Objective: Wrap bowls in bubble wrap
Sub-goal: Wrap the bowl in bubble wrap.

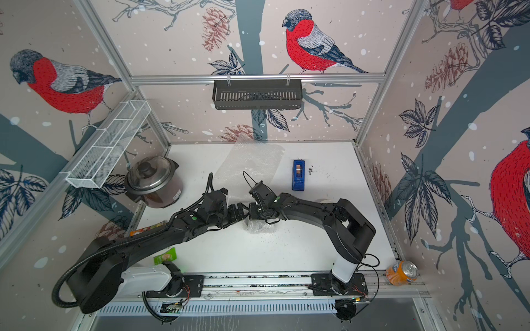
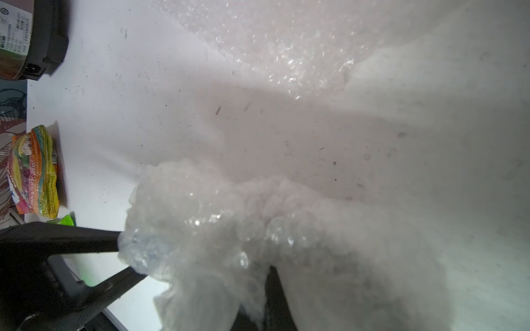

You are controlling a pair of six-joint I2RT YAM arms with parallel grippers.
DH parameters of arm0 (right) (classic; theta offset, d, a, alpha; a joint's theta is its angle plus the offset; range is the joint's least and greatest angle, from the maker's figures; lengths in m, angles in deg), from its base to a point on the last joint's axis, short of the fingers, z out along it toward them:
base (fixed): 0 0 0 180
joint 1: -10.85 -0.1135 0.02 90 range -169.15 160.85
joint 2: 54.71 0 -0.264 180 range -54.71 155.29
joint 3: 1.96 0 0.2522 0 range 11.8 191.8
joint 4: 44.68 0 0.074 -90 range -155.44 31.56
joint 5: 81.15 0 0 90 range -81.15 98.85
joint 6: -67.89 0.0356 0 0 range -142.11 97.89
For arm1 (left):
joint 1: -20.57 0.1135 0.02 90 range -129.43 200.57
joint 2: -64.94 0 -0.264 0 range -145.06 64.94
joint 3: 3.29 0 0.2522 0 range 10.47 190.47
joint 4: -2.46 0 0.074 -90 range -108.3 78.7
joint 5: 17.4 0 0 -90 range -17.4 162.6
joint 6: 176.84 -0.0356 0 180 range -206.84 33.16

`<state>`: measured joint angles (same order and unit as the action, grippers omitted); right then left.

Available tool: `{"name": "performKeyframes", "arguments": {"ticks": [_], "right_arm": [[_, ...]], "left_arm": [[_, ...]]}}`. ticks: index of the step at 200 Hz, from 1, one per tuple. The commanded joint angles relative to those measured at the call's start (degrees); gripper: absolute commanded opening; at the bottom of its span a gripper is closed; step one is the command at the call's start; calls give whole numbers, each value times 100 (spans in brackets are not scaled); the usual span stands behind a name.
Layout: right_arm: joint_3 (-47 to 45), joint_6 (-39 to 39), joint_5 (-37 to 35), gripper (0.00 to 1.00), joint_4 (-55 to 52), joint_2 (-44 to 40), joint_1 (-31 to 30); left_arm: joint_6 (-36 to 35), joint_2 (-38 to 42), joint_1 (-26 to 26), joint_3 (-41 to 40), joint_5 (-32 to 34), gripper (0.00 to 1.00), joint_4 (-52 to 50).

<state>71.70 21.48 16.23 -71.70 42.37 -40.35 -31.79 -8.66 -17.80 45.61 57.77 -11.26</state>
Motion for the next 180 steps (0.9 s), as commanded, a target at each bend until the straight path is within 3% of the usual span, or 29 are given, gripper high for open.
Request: {"name": "performKeyframes", "arguments": {"ticks": [1,41,70,82,95,107,123,150,166,180], "right_arm": [[-72,137,-135,0,48,-186,15],[-25,443,-764,0,-287,-435,18],[56,457,-760,0,-335,-233,-18],[26,466,-742,0,-279,-202,-22],[-3,499,-768,0,-257,-245,2],[8,516,-752,11,-272,-313,0],[142,458,-788,33,-408,-462,-100],[403,540,-1177,63,-976,-738,-444],[287,743,-1282,64,-1082,-860,-618],[120,950,-1119,56,-962,-832,-653]], "left_arm": [[-117,-250,82,147,-85,78,199],[-152,-629,155,220,-275,76,497],[-253,-934,153,292,-331,71,611],[-291,-1076,156,301,-319,65,645],[-303,-1214,179,301,-276,47,652],[-284,-1327,199,267,-226,36,681],[-243,-1439,216,231,-205,26,760],[-82,-1519,225,181,-222,22,836],[156,-1404,218,28,-196,20,940],[326,-1210,195,-128,-152,19,1020]]}}
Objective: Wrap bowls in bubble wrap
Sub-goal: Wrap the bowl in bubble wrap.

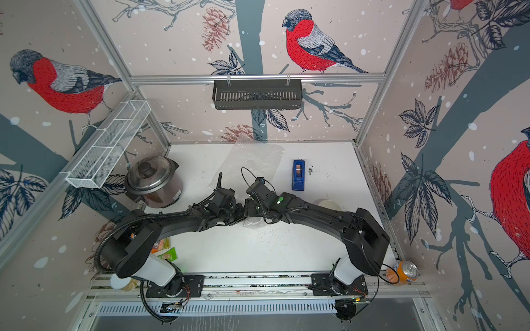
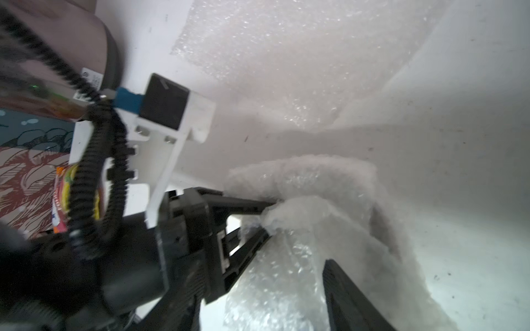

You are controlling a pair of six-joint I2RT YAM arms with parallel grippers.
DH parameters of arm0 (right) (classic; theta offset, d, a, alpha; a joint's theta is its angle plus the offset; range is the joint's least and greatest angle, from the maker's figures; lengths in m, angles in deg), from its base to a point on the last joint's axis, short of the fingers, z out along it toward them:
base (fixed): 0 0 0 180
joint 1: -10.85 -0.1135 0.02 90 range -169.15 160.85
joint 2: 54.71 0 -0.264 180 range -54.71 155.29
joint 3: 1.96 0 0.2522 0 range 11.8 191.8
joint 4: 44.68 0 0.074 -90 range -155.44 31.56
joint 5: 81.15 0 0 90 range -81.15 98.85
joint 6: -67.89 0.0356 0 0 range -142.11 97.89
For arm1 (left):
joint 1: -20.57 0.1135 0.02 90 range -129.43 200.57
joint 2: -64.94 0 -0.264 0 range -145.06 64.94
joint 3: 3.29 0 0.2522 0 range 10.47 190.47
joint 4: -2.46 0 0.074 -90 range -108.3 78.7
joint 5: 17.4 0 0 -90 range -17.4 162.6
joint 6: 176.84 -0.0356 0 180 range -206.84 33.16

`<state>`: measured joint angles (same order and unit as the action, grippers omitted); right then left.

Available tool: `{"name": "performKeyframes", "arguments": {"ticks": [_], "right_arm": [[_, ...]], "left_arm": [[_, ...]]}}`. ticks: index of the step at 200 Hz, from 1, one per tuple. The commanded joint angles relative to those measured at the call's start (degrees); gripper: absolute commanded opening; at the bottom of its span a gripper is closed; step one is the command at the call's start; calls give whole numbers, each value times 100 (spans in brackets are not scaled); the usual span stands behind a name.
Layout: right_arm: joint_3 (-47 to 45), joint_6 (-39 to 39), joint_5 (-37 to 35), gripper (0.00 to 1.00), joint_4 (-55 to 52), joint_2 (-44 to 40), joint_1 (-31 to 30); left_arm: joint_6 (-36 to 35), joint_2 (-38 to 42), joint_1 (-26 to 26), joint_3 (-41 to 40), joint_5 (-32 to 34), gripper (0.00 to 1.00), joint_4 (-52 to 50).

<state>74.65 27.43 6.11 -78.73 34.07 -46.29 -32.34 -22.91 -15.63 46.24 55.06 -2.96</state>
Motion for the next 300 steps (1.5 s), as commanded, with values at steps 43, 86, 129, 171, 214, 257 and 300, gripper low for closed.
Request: {"name": "performKeyframes", "arguments": {"ticks": [43,86,129,171,214,257,300], "right_arm": [[-77,264,177,35,205,585,30],[84,-61,374,20,483,1067,310],[31,-536,724,12,774,1208,338],[-201,-783,1073,10,1087,1139,402],[-382,-865,1293,11,1368,994,515],[-376,-952,1301,12,1276,932,711],[-217,-1256,1417,10,1157,1063,831]], "left_arm": [[705,881,-274,-408,497,20,165],[852,972,-365,-561,489,27,196],[482,1269,-156,-324,621,66,-367],[-330,1132,156,122,406,82,-712],[-889,495,283,335,-328,82,-529],[-1018,1367,355,403,559,86,-1439],[-1732,1584,471,905,1448,88,-2163]]}}
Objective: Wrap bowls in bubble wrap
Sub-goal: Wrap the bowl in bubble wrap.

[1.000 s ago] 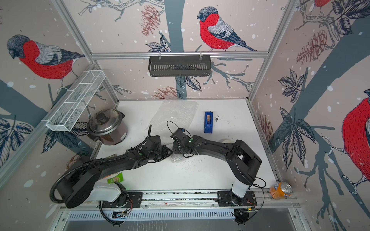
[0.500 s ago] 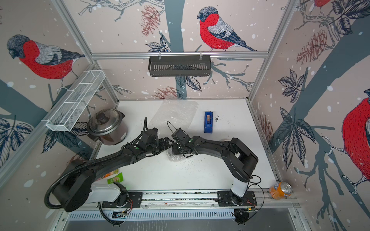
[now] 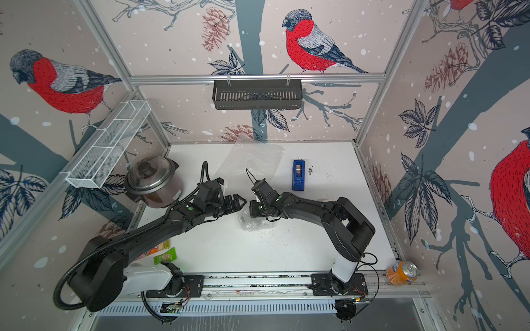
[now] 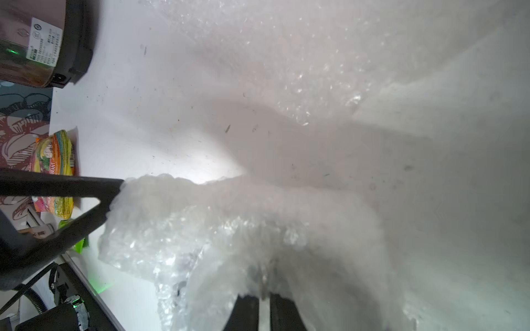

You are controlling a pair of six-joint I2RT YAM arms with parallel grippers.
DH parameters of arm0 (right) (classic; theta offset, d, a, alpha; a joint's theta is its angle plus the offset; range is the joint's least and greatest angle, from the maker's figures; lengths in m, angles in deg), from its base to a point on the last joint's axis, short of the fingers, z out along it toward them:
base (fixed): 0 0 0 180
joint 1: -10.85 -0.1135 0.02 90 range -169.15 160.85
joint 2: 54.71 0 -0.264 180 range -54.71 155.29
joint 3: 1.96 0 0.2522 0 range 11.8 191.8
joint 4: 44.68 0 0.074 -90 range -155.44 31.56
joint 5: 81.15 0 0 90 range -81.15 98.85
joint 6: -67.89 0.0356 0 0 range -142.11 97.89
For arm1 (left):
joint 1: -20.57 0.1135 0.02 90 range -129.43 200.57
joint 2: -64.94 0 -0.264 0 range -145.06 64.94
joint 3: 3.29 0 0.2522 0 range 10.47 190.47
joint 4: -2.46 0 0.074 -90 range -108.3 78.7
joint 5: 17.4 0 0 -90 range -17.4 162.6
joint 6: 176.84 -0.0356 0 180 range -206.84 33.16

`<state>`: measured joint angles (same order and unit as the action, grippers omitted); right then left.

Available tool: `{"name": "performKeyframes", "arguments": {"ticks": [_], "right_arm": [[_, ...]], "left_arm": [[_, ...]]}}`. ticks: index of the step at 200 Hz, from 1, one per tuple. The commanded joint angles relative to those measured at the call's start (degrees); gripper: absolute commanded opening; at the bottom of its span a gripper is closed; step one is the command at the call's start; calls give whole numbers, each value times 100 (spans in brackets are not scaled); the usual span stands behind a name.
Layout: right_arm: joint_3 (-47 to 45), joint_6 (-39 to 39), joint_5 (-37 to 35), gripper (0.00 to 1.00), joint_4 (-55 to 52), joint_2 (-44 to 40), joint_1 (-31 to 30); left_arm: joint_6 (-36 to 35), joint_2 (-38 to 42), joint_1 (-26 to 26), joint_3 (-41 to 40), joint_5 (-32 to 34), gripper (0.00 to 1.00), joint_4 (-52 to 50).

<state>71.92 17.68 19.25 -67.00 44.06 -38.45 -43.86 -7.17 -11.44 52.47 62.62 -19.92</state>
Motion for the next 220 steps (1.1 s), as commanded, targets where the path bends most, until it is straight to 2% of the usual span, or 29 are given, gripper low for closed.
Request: {"name": "performKeyframes", "arguments": {"ticks": [1,20,50,61,103,128,151,180,199,220], "right_arm": [[55,-285,108,10,-11,64,44],[-7,-364,176,10,34,69,74],[-35,-419,209,10,71,107,126],[-61,-410,237,10,115,102,162],[-113,-393,295,10,211,54,236],[-123,-402,323,10,223,27,238],[-127,-393,314,10,224,7,237],[-141,-380,314,10,232,-43,236],[-127,-385,304,10,219,-67,241],[-114,-375,297,11,175,-110,236]], "left_arm": [[-602,3,53,304,700,89,-470],[-1003,-362,76,585,513,93,-373],[-1480,-1396,70,1370,-737,92,-724],[-1555,-1630,73,1452,-1013,92,-682],[-1671,-1743,80,1389,-1402,91,-524],[-1736,-1939,77,1395,-1595,87,-519],[-1767,-2222,79,1479,-1469,77,-635],[-1689,-2456,84,1487,-1264,59,-790],[-1492,-2411,102,1482,-1035,41,-712],[-1135,-2211,107,1284,-1173,26,-255]]}}
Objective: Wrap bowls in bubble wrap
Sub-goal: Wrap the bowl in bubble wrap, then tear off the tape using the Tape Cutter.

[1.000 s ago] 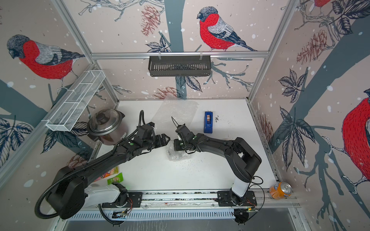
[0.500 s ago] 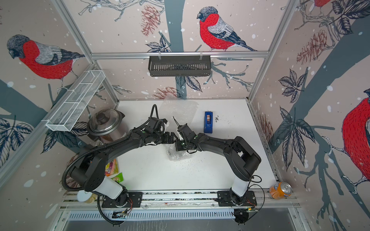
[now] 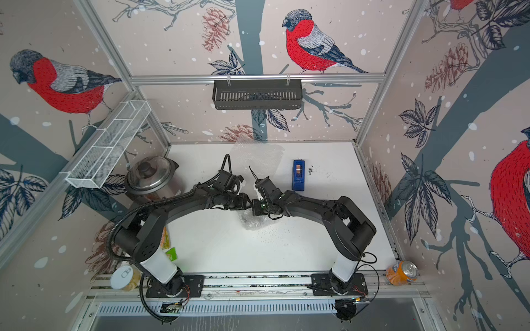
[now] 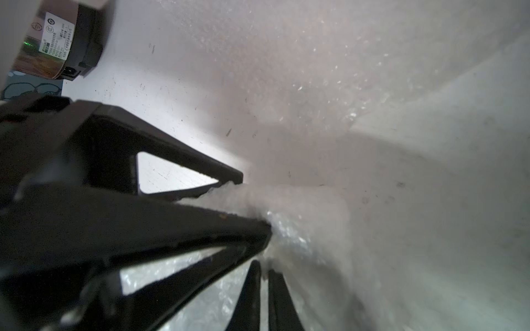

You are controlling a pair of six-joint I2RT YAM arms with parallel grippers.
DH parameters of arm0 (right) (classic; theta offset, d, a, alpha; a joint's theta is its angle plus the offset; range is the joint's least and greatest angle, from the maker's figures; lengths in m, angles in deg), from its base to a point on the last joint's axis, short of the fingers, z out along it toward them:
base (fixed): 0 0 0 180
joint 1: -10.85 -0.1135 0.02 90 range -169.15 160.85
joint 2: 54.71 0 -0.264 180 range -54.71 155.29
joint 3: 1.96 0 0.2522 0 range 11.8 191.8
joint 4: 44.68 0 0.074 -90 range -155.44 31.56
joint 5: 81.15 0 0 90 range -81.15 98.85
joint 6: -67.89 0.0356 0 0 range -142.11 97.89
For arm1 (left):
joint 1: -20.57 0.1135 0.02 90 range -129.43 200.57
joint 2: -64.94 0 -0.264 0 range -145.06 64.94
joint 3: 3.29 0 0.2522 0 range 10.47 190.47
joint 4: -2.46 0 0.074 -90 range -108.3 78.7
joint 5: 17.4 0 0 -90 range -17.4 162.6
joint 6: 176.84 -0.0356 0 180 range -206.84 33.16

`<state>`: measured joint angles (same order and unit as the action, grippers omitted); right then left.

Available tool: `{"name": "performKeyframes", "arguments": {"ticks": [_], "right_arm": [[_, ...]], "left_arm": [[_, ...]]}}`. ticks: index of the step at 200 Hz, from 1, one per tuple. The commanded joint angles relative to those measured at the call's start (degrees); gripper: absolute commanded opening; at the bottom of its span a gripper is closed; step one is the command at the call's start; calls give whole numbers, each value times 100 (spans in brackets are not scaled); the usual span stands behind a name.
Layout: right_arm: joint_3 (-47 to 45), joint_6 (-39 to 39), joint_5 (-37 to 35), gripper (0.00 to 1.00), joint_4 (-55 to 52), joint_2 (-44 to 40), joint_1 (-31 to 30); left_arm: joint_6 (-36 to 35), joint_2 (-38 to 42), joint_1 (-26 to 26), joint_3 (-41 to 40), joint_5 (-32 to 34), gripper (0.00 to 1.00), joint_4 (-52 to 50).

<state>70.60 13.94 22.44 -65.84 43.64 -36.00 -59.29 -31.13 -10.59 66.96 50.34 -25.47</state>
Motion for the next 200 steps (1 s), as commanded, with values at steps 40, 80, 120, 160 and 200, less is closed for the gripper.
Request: {"name": "performKeyframes", "arguments": {"ticks": [40,80,120,160,200], "right_arm": [[0,38,-141,26,-59,-272,-26],[10,222,-868,59,-575,-917,-30],[-262,483,-2615,69,-1134,-2342,659],[-1297,-162,-315,61,465,-3211,3398],[-33,-820,2672,48,35,-1073,4887]], "left_arm": [[1133,631,-92,-1041,-11,12,1328],[1472,1231,-371,-1659,639,9,1765],[1523,1802,-704,-1944,1229,9,2014],[1407,1885,-817,-1983,1574,8,1869],[1444,1757,-927,-1952,1597,1,1851]]}}
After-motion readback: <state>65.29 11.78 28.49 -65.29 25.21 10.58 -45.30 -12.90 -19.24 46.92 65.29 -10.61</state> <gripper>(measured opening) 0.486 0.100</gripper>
